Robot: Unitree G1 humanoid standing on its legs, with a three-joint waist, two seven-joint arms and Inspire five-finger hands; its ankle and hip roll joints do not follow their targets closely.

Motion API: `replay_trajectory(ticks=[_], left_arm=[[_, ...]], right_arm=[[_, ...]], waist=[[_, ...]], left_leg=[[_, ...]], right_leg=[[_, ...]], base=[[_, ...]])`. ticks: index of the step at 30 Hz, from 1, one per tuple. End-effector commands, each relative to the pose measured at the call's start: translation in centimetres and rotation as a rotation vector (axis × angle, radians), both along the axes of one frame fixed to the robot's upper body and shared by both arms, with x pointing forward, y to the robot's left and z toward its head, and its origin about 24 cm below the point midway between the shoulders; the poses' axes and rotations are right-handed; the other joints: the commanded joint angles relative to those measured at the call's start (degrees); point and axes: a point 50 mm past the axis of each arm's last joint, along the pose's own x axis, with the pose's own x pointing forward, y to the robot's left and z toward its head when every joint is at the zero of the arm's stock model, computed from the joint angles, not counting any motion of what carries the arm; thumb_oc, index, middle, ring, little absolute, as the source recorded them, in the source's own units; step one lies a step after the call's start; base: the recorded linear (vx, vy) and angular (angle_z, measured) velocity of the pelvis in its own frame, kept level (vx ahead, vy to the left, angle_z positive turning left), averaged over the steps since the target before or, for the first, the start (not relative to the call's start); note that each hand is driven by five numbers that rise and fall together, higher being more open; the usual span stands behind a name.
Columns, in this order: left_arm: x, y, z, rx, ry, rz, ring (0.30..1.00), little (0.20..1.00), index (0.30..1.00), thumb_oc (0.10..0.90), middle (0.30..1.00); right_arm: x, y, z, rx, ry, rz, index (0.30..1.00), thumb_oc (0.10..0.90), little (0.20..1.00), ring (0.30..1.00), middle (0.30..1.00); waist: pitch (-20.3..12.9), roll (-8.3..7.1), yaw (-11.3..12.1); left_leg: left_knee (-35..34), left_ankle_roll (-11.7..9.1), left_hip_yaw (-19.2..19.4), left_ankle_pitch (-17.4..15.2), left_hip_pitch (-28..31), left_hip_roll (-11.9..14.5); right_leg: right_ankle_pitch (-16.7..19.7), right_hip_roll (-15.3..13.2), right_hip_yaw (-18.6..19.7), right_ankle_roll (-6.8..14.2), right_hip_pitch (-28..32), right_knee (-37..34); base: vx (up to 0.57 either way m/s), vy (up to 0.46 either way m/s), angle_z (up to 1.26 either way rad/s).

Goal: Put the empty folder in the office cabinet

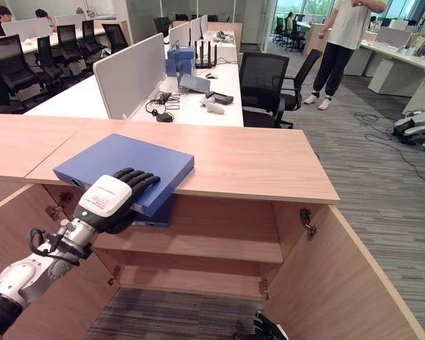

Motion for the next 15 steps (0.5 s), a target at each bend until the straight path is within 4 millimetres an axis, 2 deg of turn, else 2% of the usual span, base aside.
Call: replay_trajectory(ticks=[1, 15], left_arm=[[3.32, -0.30, 6.42, -0.079, -0.228, 0.010, 0.300, 0.300, 0.300, 0.400, 0.300], [2.60, -0.46, 7.07, -0.205, -0.255, 0.003, 0.300, 0.300, 0.300, 0.400, 0.300]], right_arm=[[4.44, -1.36, 1.83, -0.052, -0.161, 0.017, 0.900, 0.800, 0.900, 0.900, 0.900], [4.77, -0.85, 1.78, -0.034, -0.162, 0.020, 0.900, 0.800, 0.900, 0.900, 0.900]], waist=[[0.54, 0.13, -0.45], [0.56, -0.08, -0.15]], left_leg=[[-0.04, -2.46, 0.57, -6.10, 2.72, 1.12], [-0.04, -2.25, 0.50, -6.44, 3.29, 0.96]], right_leg=[[-4.46, -2.38, 3.02, 5.05, 1.29, 0.68], [-4.63, -2.33, 3.44, 4.82, 1.59, 0.86]], base=[[0.00, 0.000, 0.00], [0.00, 0.000, 0.00]])
